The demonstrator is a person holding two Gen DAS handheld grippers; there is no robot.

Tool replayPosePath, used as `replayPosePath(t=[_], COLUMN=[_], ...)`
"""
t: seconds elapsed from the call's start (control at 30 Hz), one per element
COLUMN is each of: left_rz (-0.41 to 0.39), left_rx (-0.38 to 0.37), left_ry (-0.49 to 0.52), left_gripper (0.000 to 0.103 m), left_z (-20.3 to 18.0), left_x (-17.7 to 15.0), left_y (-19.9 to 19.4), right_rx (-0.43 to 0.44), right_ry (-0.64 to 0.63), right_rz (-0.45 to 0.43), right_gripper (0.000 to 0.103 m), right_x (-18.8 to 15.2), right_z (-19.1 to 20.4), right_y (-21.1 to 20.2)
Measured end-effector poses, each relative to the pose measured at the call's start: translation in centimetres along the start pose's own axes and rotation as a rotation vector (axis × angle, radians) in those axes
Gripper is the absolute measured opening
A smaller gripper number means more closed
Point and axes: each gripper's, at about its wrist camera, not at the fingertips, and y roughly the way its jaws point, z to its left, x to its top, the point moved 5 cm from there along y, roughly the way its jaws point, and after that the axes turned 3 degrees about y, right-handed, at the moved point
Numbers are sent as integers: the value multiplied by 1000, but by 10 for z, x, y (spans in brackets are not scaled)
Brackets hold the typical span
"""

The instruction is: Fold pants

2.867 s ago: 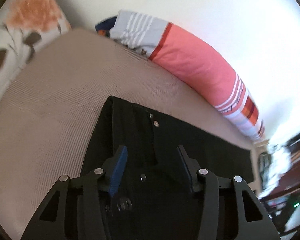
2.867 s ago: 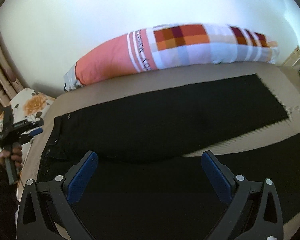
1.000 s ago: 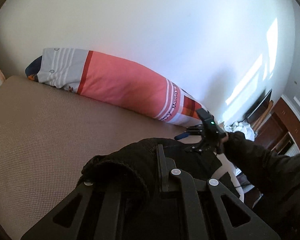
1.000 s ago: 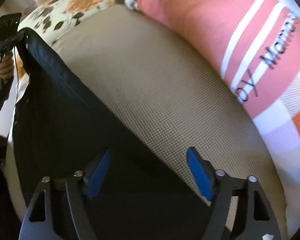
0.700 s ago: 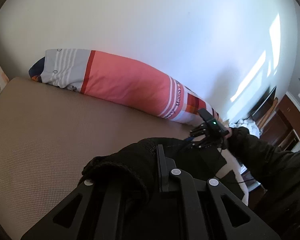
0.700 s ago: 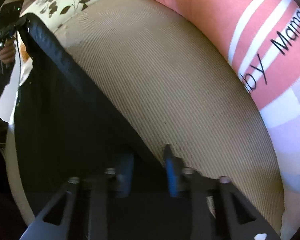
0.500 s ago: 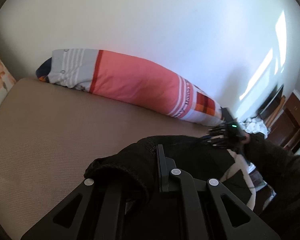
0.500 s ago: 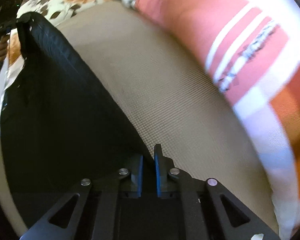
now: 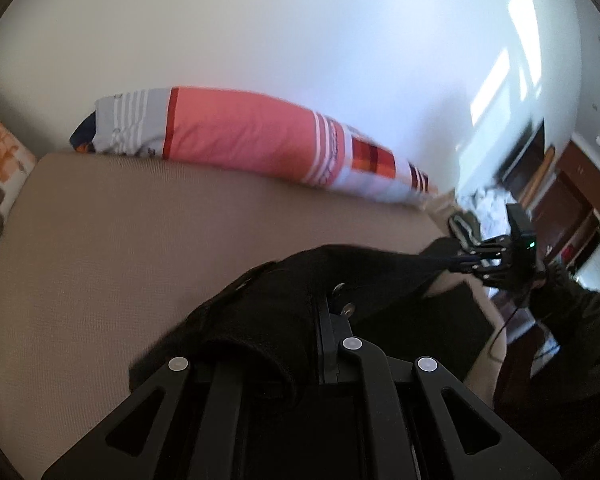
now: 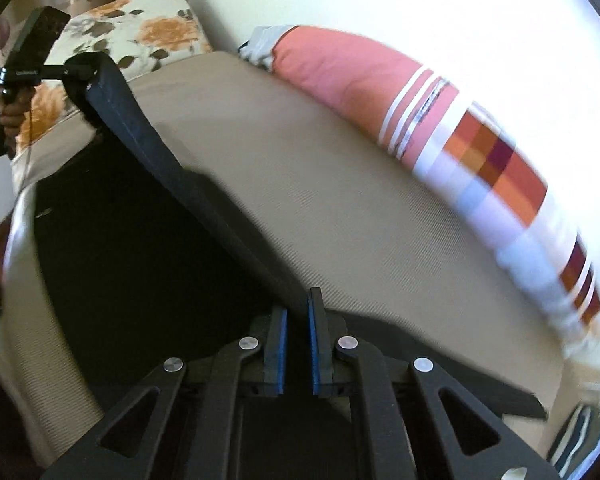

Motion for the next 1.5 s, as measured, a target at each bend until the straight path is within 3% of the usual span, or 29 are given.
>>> replayPosePath(t=[0.13,0.4,0.47,0.57,0.7,0.73,0.77,0.8,0.87,1.0,1.23,1.27,1.3,1.4,1.5], left_rz=[80,299,342,340,381,390,402,401,369,277,251,238,231,220,210], left_rx=[-29,23,60,89,175,205,259,292,293,180,163,176,192,228,297], left_ry=[-45,-47,-45,-48,-20,-12,-9,-11,-74,-302,-668,-736,-784,-817,-659], left_gripper=[9,12,13,19,33,46,65,72,72,72,68,62,49,23,18], left_z=[-3,-3,-3,-8,-17,-18,-17,-16,-16,-22,-12,-5,2,8,-6], left_x=[-48,-136,-151,-152,-150,-151,-151,-151,-152,-151,-163,-167,-170,-170,-144], left_y=[-9,6,11,8,-5,-9,-16,-22,-40,-59,-29,-24,-22,-14,-14], right_rx=[66,129,108,86,80,77,75,74,74,75,72,70,68,56,36], right_ry=[53,113,97,93,105,102,103,106,109,113,108,110,112,122,136], right_rz=[47,169,189,188,188,184,180,176,165,143,126,124,122,114,83], right_gripper=[6,6,6,6,7,7,8,8,8,8,8,8,8,8,7], right_x=[-43,-100,-104,-104,-103,-104,-105,-106,-109,-116,-115,-115,-116,-116,-112], right_z=[26,62,67,70,71,71,71,70,70,74,73,74,75,77,76], right_y=[-3,41,51,56,56,56,55,55,55,49,46,45,43,38,23])
